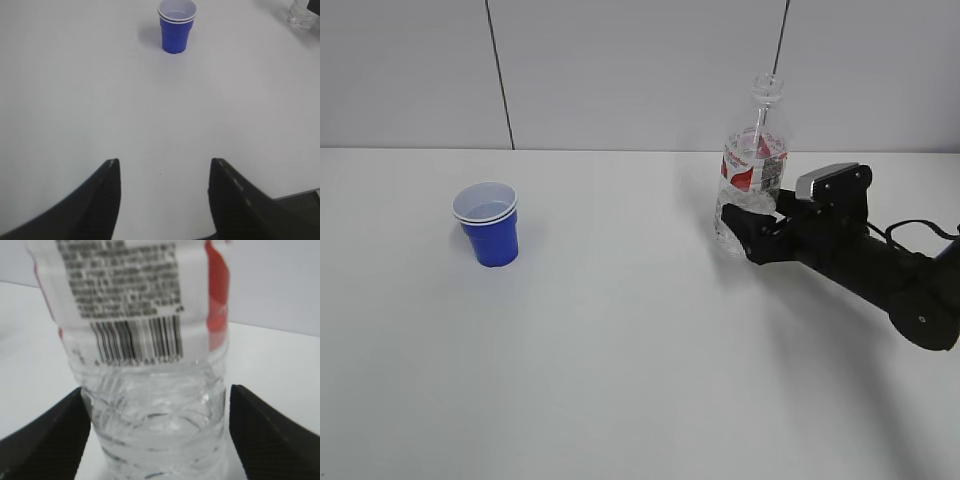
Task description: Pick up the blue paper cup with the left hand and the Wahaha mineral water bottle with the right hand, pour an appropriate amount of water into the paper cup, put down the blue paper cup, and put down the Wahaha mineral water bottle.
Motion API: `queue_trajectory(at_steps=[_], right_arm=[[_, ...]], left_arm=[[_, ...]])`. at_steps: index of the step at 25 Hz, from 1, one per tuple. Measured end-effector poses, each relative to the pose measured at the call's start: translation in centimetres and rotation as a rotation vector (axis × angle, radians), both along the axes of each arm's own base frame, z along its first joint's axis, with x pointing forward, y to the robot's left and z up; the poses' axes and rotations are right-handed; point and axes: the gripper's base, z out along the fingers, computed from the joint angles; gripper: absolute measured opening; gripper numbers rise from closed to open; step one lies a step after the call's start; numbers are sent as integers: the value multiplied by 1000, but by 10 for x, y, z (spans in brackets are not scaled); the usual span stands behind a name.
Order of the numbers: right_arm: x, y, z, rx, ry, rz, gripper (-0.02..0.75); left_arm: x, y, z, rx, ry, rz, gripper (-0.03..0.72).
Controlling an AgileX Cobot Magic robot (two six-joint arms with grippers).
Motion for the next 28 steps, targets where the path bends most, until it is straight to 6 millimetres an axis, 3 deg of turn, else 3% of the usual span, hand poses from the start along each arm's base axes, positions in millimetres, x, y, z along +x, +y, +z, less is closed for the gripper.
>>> queue_trajectory(at_steps=[7,14,28], right_arm=[[-20,-4,5,-28,22,-31,650],[-49,-6,26,-29,33,-34,632],[-115,-11,125,-56,-3,-34,587]], left_arm=[[0,0,0,0,0,0,426],[0,0,0,0,0,0,426],[0,0,0,0,0,0,426]])
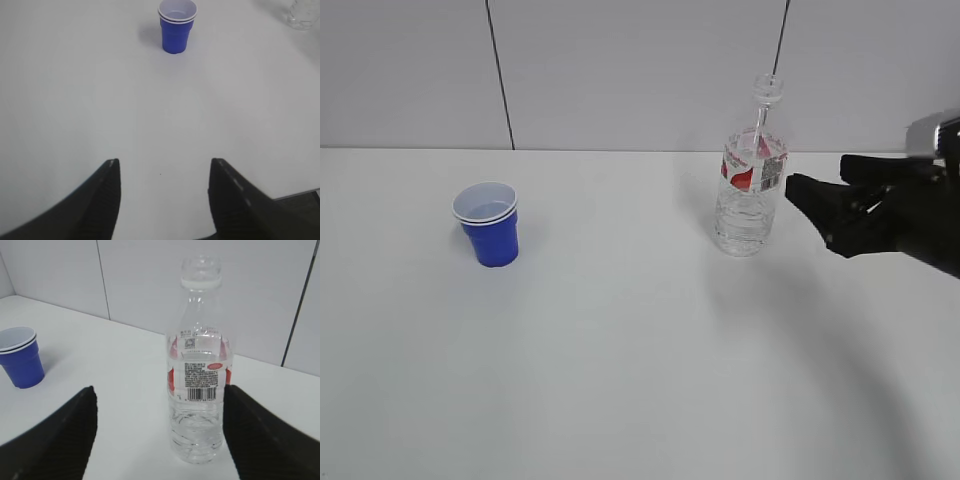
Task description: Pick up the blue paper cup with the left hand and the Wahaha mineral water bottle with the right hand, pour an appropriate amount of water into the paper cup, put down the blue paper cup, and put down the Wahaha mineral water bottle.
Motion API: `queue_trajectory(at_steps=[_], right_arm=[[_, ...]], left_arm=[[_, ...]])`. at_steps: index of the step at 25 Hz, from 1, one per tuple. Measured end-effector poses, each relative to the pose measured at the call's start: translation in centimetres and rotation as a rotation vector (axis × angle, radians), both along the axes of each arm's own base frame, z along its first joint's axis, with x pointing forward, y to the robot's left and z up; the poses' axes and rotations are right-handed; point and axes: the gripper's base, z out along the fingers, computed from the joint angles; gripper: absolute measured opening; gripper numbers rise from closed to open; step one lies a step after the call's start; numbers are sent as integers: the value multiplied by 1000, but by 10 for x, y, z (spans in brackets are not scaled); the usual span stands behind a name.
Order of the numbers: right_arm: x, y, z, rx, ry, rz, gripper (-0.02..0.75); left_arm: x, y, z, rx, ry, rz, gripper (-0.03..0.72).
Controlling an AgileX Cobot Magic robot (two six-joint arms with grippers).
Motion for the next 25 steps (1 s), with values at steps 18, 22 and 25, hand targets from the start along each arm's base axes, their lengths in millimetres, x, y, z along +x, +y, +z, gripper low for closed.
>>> queue_trajectory(at_steps=[18,22,25], right_arm=[[-107,-31,120,-104,-127,-264,587],[-137,-42,135,-155,-201,-361,587],[-160,-54,142,-197,-227,-475,587]], left_arm=[[0,0,0,0,0,0,426],[0,0,0,0,0,0,426],[0,0,0,0,0,0,426]])
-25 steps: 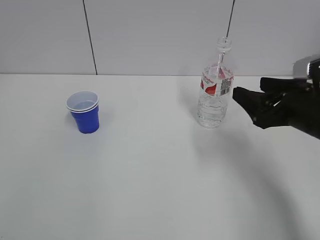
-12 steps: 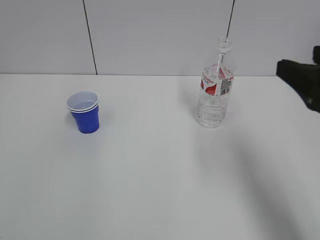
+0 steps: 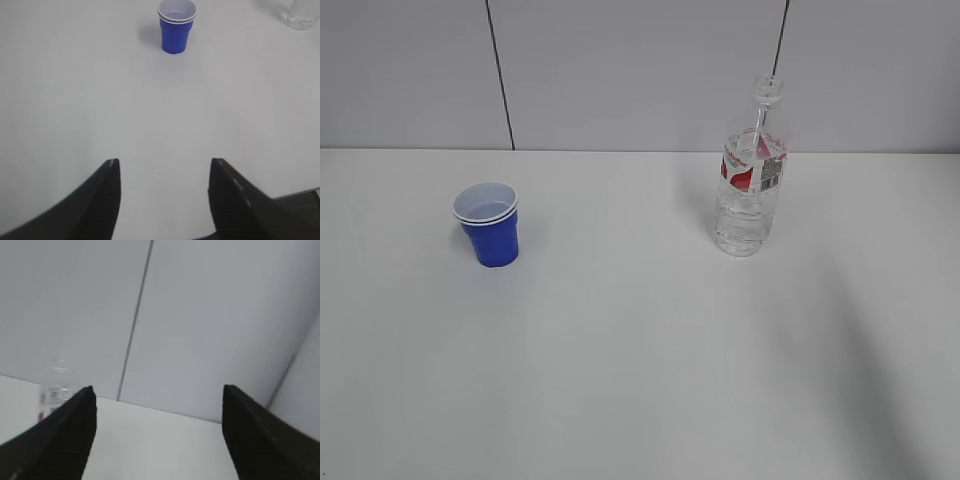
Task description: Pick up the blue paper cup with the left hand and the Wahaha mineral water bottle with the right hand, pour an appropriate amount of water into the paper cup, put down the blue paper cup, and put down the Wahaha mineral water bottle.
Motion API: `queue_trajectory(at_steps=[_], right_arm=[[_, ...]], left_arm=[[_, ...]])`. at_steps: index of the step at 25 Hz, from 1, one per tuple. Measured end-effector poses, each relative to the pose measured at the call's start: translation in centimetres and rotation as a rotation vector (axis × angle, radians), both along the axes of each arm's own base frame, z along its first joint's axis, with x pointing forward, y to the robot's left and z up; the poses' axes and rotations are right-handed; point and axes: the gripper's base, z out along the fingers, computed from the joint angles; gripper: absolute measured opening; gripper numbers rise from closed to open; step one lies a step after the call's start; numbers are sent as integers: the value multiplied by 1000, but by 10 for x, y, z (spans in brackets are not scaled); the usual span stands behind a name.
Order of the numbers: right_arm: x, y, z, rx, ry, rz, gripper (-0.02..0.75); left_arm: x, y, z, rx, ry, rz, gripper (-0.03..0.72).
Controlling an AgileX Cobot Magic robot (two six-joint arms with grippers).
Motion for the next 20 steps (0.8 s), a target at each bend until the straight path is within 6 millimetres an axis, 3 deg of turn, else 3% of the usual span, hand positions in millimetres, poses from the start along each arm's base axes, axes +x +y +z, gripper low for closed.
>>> queue_trajectory(at_steps=[5,10,16,20], right_arm=[[-30,-24,-2,-12,46,-251,586],[-45,-42,-12,-75,173,-444,585],[-53,-43,-34,120,392,-500,574],[-60,-29,-43,241,487,-368,573]], left_arm=[[0,0,0,0,0,0,424],[0,0,0,0,0,0,424],[0,0,0,0,0,0,424],[0,0,0,0,0,0,406]])
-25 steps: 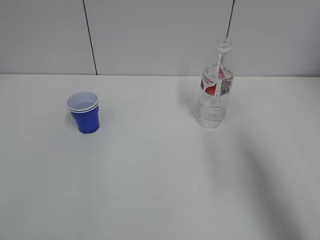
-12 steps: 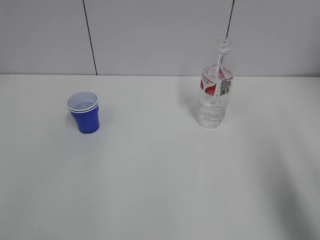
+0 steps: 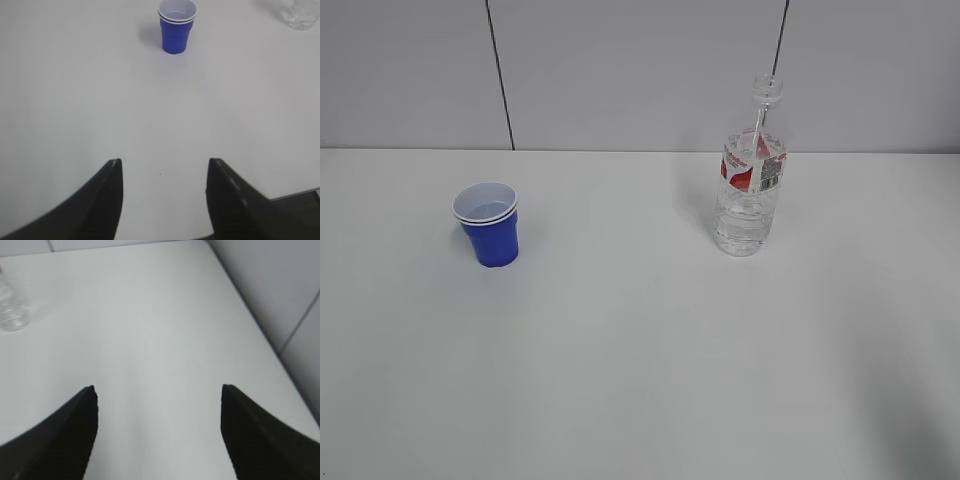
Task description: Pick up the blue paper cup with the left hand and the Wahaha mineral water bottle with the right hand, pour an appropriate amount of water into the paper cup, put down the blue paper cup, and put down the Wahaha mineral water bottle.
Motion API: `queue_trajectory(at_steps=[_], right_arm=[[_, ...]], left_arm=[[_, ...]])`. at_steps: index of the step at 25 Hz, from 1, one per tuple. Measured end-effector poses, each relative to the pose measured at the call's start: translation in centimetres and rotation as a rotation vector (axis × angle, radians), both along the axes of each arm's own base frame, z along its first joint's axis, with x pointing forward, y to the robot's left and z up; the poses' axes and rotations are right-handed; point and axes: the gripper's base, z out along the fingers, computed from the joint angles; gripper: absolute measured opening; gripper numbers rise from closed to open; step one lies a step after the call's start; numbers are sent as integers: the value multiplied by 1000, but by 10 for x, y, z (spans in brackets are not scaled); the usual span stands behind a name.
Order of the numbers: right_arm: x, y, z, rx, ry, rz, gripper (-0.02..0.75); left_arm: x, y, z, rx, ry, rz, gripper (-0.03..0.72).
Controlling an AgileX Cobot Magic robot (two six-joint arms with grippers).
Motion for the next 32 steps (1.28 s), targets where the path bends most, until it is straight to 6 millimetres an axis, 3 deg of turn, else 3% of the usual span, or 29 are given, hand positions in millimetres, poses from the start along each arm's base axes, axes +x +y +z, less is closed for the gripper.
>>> queue_trajectory(at_steps=[7,15,32], right_arm=[[-22,13,-1,2,9,199,572],[-47,10,-13,6,104,190,570],[-49,13,-20,36,133,204,568]], left_arm=[[0,0,0,0,0,0,385],[0,0,0,0,-1,0,369],[0,0,0,0,-1,0,352]])
